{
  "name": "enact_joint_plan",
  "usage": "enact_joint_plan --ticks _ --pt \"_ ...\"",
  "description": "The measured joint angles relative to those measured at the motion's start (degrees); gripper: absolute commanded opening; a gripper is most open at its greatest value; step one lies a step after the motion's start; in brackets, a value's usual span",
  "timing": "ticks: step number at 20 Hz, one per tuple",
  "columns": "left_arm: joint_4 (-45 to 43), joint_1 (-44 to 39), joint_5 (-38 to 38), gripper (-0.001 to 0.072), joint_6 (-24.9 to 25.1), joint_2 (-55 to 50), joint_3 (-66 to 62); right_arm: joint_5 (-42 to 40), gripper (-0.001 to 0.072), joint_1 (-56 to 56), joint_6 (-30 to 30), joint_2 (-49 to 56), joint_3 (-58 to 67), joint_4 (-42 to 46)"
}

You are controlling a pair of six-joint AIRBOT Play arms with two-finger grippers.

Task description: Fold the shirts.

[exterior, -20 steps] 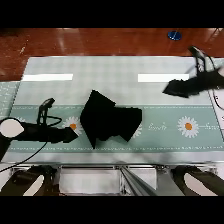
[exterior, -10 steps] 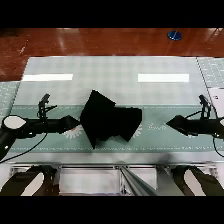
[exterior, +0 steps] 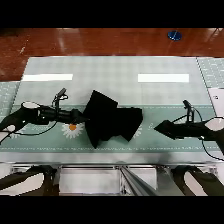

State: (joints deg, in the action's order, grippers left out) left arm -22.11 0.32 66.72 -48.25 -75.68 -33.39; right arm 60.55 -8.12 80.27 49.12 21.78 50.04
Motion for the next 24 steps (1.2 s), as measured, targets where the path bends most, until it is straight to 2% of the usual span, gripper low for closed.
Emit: enact_joint_plan --ticks 8,14,15,17,18,24 --pt "1.05 -0.57 5.27 0.0018 1.77 -4.07 -4.0 -9.31 0.0407 17.25 -0.59 16.0 2.08 -12.55" --pt "1.16 -0.7 5.25 0.0018 1.92 -4.33 -4.31 -15.47 0.0407 25.44 -1.31 27.02 11.67 -17.81" --pt "1.16 -0.74 5.09 0.0018 1.95 -4.33 -4.31 -15.96 0.0382 26.4 -1.25 28.85 13.97 -17.88" --pt "1.18 -0.79 4.74 0.0018 1.92 -4.33 -4.31 -16.17 0.013 27.67 0.83 31.56 18.21 -15.34" --pt "1.18 -0.79 4.7 0.0018 1.88 -4.33 -4.31 -15.61 0.0031 27.98 2.23 32.41 19.89 -13.88" --pt "1.05 0.28 4.96 0.0017 0.37 -3.67 -6.75 -10.51 0.003 28.04 2.89 33.16 30.77 -9.14"
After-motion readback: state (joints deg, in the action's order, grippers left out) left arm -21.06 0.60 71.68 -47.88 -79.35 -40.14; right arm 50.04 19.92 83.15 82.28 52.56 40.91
